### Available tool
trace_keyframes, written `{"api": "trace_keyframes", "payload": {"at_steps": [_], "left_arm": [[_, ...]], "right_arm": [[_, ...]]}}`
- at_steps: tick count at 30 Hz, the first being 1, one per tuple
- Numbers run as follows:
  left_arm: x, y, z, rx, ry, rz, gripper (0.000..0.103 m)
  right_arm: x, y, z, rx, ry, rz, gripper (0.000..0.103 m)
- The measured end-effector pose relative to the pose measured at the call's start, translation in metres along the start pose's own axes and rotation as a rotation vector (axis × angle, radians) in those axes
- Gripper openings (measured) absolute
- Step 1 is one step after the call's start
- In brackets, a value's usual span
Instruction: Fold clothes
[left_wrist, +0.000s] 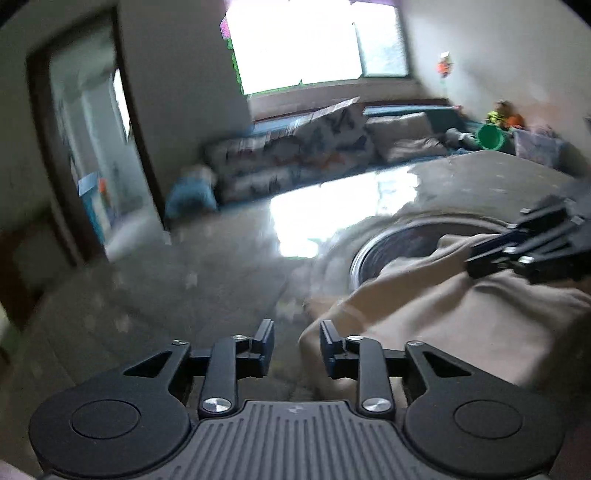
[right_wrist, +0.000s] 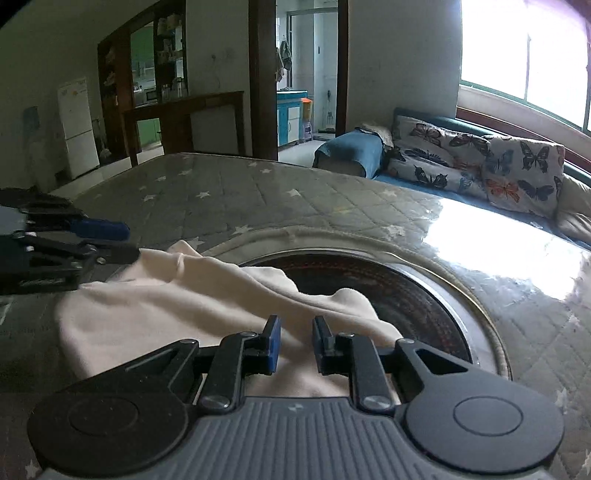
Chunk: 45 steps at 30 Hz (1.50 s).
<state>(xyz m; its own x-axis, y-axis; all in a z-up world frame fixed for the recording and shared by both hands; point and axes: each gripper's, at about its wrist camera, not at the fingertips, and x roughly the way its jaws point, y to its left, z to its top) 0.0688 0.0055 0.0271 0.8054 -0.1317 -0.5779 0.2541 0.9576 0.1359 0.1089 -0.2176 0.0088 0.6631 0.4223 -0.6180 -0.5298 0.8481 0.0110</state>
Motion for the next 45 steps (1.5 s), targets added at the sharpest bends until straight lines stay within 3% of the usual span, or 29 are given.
{"api": "trace_keyframes", "payload": {"at_steps": [1,5,7,10,12,17,21,27,30,34,38,42,45], "left_arm": [[0.004,0.005,-0.001,-0.03,0.022,-0.016,0.04],[0.008,0.016,-0.005,-0.092,0.033,-0.078,0.038],[0.008,0.018,-0.005,-0.107,0.032,-0.124,0.017],[0.007,0.019,-0.004,-0.1,0.015,-0.152,0.006],[0.006,0.019,-0.001,-0.089,-0.001,-0.138,0.006],[0.001,0.019,0.006,-0.046,-0.074,-0.069,0.006],[0.014,0.009,-0.001,0.026,-0.031,-0.033,0.009],[0.001,0.006,0.014,-0.005,-0.103,0.04,0.011],[-0.006,-0.006,0.023,-0.001,-0.123,-0.033,0.011],[0.006,-0.024,0.029,-0.022,-0.079,-0.127,0.011],[0.026,-0.036,0.031,-0.045,-0.021,-0.163,0.012],[0.038,-0.043,0.031,-0.058,0.011,-0.173,0.024],[0.05,-0.045,0.032,-0.055,0.038,-0.158,0.025]], "right_arm": [[0.0,0.0,-0.001,-0.002,-0.001,-0.001,0.02],[-0.002,-0.001,-0.006,-0.005,-0.006,-0.008,0.021],[-0.003,-0.002,-0.008,-0.001,-0.008,-0.01,0.022],[-0.003,-0.001,-0.012,-0.002,-0.013,-0.014,0.024],[-0.004,0.0,-0.014,-0.004,-0.016,-0.018,0.027],[0.0,0.0,-0.022,0.003,-0.011,-0.027,0.028],[-0.003,0.0,-0.022,0.001,-0.016,-0.03,0.028],[-0.011,-0.004,-0.007,0.04,-0.041,-0.007,0.028],[-0.006,-0.008,0.003,0.065,-0.046,-0.008,0.028],[0.017,-0.016,0.007,0.091,0.024,-0.025,0.027],[0.017,-0.01,0.002,0.03,0.015,-0.056,0.028],[0.003,-0.008,0.0,0.05,-0.019,-0.045,0.028],[0.006,-0.004,-0.003,0.031,-0.007,-0.047,0.028]]}}
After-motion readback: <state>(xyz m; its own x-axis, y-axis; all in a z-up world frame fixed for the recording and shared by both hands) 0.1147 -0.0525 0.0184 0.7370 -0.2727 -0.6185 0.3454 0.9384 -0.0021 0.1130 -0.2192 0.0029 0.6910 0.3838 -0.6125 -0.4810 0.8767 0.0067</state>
